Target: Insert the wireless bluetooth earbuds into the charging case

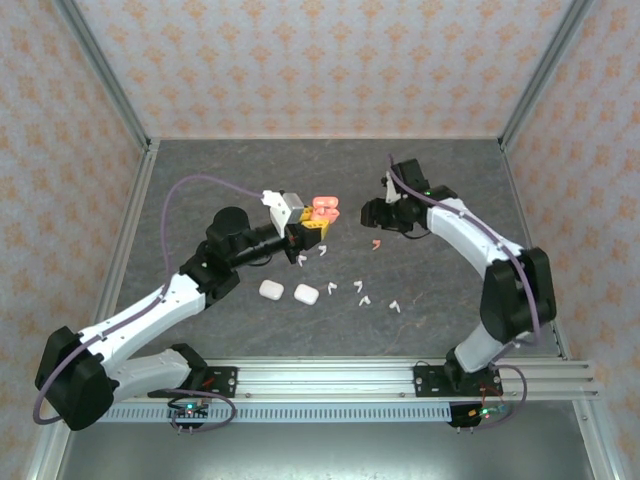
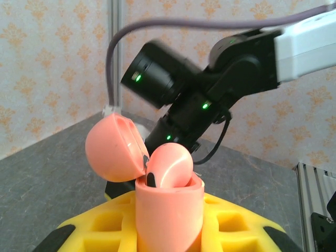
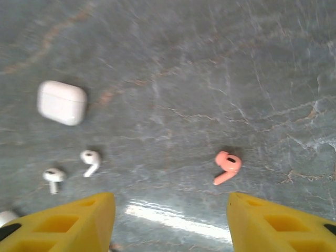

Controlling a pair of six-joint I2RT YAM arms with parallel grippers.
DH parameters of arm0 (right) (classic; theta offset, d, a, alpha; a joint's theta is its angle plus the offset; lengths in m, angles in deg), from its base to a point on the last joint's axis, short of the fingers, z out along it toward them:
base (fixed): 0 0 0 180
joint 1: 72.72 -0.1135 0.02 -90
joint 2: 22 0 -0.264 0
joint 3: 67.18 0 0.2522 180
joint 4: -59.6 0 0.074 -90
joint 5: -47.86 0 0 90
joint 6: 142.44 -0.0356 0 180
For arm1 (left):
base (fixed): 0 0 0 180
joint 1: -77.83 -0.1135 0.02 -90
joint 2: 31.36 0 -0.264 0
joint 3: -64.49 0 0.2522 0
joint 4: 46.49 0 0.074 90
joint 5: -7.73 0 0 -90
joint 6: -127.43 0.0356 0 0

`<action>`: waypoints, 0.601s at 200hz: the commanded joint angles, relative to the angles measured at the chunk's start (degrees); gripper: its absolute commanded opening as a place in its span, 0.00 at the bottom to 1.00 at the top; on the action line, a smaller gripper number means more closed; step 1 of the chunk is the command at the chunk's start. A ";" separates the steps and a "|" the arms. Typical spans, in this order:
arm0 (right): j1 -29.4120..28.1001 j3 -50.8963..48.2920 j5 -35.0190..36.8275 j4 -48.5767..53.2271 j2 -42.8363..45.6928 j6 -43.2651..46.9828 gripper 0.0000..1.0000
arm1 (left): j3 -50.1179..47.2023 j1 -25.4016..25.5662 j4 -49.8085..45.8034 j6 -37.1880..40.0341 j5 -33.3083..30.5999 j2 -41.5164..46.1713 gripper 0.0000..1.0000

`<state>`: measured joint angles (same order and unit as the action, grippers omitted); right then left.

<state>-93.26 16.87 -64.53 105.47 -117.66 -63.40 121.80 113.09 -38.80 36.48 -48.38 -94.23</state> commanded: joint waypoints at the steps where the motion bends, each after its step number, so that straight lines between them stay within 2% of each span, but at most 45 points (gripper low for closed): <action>1: -0.20 0.15 4.59 -0.21 -3.83 -0.58 0.56 | -0.73 0.42 0.06 1.44 -1.28 1.87 0.00; 61: -3.40 5.29 12.97 2.55 -14.02 1.18 0.55 | -0.78 0.42 -0.70 1.71 -1.62 2.31 0.00; 120: -4.53 7.42 12.59 2.44 -17.32 1.39 0.44 | -0.70 0.42 -1.89 2.17 -2.03 2.76 0.00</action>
<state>-97.26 22.70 -53.89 106.50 -133.57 -62.68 121.51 113.09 -40.66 37.51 -49.71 -92.97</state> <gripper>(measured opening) 0.461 0.209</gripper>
